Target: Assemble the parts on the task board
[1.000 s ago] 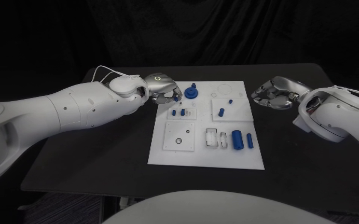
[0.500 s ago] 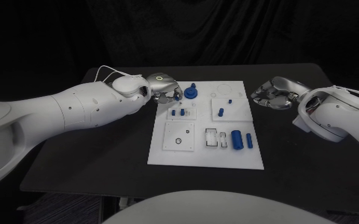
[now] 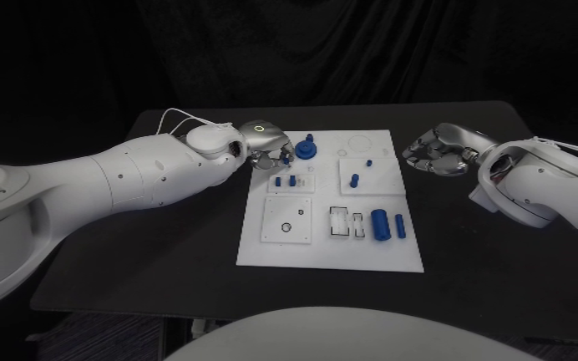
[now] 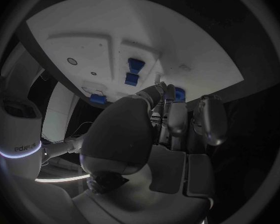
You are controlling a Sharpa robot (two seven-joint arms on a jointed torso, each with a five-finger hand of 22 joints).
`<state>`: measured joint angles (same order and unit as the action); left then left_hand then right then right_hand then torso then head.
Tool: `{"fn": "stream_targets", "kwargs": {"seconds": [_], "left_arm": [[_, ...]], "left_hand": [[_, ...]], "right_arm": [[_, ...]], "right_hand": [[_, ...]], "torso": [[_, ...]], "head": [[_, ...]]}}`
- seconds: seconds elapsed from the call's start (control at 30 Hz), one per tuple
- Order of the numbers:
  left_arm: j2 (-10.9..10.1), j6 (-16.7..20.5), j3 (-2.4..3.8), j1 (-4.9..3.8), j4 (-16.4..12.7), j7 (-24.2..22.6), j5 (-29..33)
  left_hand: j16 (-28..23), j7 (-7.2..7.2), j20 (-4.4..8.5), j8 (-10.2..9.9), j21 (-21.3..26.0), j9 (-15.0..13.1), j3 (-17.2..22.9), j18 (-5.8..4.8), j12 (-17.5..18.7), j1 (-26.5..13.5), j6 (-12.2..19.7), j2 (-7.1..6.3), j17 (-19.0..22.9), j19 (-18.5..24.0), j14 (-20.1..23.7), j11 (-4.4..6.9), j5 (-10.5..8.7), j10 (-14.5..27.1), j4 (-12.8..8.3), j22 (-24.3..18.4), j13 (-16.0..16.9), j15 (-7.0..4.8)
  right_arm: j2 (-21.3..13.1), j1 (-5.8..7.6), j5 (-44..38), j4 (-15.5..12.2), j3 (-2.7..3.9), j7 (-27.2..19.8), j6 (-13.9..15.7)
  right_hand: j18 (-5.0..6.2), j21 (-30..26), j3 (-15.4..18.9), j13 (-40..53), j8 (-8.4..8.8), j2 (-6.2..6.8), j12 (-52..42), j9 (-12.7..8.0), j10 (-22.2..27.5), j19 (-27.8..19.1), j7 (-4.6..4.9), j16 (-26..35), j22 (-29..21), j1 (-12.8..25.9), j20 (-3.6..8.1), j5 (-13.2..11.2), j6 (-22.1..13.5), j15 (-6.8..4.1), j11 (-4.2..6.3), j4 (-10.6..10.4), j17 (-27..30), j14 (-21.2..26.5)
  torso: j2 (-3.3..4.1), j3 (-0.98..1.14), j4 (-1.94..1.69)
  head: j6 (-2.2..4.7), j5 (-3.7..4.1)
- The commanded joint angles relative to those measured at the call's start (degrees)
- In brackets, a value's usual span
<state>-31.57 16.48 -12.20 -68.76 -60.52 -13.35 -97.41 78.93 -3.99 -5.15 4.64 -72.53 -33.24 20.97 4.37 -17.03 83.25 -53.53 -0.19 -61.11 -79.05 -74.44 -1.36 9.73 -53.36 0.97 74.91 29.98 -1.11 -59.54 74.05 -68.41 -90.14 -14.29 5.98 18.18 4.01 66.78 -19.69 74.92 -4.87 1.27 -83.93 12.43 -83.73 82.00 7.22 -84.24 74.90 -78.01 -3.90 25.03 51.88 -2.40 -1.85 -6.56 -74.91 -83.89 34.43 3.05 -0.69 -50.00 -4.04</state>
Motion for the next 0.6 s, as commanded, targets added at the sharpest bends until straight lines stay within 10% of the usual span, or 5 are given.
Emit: {"fn": "stream_targets", "kwargs": {"seconds": [0.03, 0.6], "left_arm": [[0.4, -0.9, 0.05, 0.16, 0.1, 0.3, 0.1], [1.2, -2.2, 0.05, 0.31, 0.4, 0.2, 0.1]], "left_hand": [[-0.3, -0.38, 0.03, -0.3, 0.4, -0.1, 0.0, -0.15, 0.2, -0.5, -0.1, -0.05, 0.2, 0.4, 0.3, -0.21, 0.08, -0.2, 0.4, 9.5, -0.1, 0.08], [-0.7, -0.41, -0.04, -0.4, 1.0, -0.1, 0.2, -0.03, 0.5, -0.3, -0.1, 0.02, 0.9, 0.9, 0.9, -0.26, 0.33, -0.5, 0.1, 9.4, -0.3, 0.18]], "right_arm": [[0.1, -0.14, -0.1, -0.1, 0.03, 0.9, -0.3], [0.0, -0.14, -0.1, -0.2, 0.03, 1.1, -0.4]], "right_hand": [[0.85, -0.2, -0.5, 7.8, 0.12, -0.12, 0.4, 0.0, 0.3, -0.5, 0.04, 0.3, 8.6, 0.6, -0.04, 0.2, 0.0, 0.13, 0.1, 0.0, -5.7, -3.9], [0.86, -0.3, -0.5, 7.7, 0.14, -0.11, 0.4, 0.0, 0.2, -0.5, -0.01, 0.3, 8.6, 0.6, 0.02, 0.2, 0.0, 0.07, 0.15, 0.1, -5.6, -3.9]], "torso": [[0.02, 0.0, -0.02], [0.03, 0.03, 0.01]], "head": [[0.0, 0.09], [0.0, 0.28]]}}
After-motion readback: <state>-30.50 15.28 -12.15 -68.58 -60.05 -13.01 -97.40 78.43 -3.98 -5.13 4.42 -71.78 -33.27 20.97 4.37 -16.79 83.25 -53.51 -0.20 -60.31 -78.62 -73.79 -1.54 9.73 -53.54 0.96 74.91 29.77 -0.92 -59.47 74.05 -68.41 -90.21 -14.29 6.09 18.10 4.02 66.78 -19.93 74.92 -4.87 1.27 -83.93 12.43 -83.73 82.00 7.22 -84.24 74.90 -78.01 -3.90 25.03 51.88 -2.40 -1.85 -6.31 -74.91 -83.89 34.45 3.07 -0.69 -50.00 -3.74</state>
